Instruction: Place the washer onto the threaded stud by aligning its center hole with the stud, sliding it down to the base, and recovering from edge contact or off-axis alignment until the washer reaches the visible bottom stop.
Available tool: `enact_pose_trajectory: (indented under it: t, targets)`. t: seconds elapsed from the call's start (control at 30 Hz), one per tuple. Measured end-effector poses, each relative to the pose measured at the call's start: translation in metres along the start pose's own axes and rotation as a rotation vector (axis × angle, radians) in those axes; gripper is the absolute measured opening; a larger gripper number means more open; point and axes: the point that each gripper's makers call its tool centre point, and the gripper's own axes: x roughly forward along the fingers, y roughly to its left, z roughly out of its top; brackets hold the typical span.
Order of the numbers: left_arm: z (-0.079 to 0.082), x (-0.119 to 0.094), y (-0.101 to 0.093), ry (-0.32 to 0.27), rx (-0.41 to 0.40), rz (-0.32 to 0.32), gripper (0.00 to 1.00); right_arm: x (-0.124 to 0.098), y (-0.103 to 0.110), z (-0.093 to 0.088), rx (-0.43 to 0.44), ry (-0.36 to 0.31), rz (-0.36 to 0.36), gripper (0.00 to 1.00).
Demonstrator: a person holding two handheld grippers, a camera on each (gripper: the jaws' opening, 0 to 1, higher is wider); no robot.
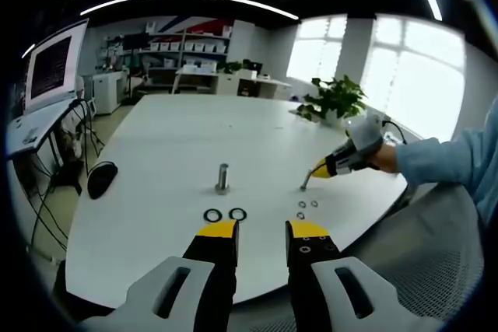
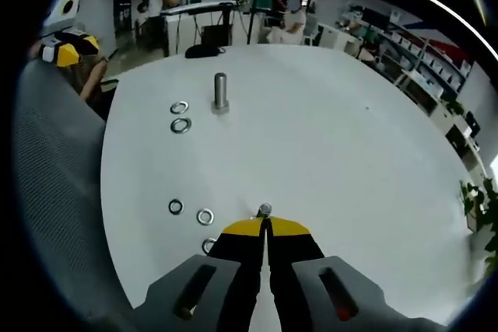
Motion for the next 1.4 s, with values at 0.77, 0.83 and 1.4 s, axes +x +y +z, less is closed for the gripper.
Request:
enact_pose_trajectory:
  t: [0.77, 0.83, 1.4]
  targets:
    - [0.0, 0.0, 0.0, 0.002, 0.0, -0.001, 0.22, 0.006, 0.013, -0.013, -0.009, 0.049, 0.062, 0.03]
    - [0.0, 0.0, 0.0, 0.002, 0.0, -0.001, 0.22, 0.006, 0.015, -0.014, -0.014, 0.056, 0.071, 0.03]
    - [0.0, 0.0, 0.0, 0.004, -0.001, 0.001, 0.22, 0.014, 0.041, -0.033, -0.043, 0.142, 0.181, 0.09]
